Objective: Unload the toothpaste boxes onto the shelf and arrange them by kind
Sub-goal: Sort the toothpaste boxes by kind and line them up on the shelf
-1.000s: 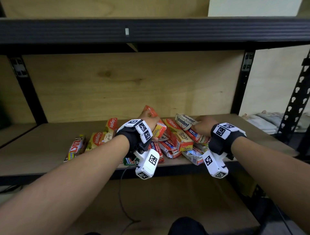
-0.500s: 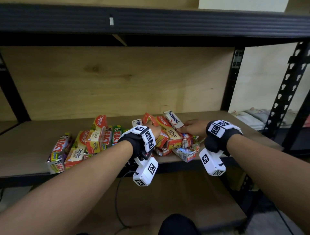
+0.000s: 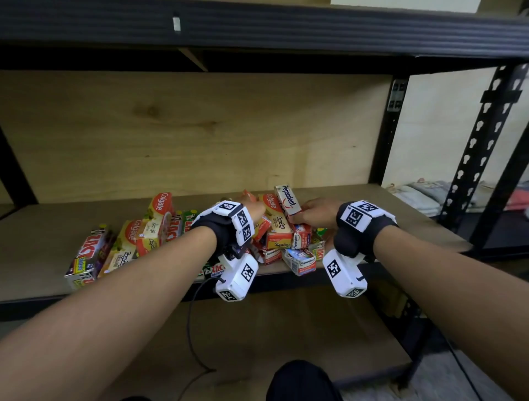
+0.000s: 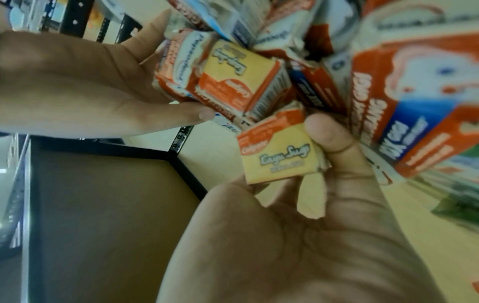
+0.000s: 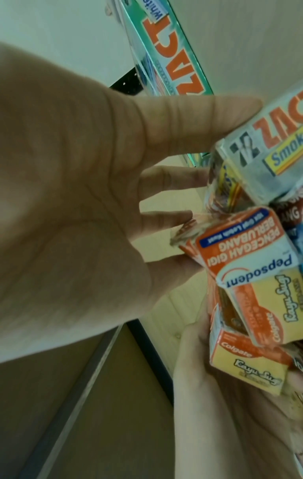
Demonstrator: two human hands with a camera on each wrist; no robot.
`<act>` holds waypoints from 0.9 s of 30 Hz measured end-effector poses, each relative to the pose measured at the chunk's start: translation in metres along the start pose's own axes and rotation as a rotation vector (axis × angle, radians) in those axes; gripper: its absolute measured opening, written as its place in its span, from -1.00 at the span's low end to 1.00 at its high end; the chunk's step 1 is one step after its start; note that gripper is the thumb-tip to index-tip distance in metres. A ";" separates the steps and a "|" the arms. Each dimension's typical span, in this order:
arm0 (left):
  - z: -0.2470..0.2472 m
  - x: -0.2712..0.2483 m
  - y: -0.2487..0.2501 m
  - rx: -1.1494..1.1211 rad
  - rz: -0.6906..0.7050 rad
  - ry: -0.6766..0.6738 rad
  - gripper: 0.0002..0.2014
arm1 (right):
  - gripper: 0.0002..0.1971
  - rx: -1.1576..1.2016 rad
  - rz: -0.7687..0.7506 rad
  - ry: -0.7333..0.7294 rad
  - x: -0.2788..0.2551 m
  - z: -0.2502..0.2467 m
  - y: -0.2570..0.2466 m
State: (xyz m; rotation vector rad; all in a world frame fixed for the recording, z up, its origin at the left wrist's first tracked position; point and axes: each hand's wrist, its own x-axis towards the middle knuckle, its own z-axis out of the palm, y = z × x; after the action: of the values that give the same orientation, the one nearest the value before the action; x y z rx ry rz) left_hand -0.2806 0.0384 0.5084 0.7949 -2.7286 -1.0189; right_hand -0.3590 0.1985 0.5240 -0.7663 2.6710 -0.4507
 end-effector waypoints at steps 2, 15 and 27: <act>-0.004 0.005 0.000 0.072 -0.006 -0.008 -0.60 | -0.44 0.007 -0.001 0.012 0.000 0.001 -0.002; -0.013 0.003 -0.019 0.148 0.062 0.013 -0.74 | -0.46 0.056 -0.010 -0.022 -0.009 0.000 -0.002; -0.076 -0.029 -0.034 0.352 0.110 0.137 -0.75 | -0.49 -0.136 0.015 0.200 -0.020 -0.010 -0.044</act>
State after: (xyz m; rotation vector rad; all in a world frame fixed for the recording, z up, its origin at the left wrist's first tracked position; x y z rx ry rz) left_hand -0.2193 -0.0124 0.5464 0.7183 -2.8296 -0.4485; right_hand -0.3272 0.1766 0.5540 -0.7752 2.9172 -0.3611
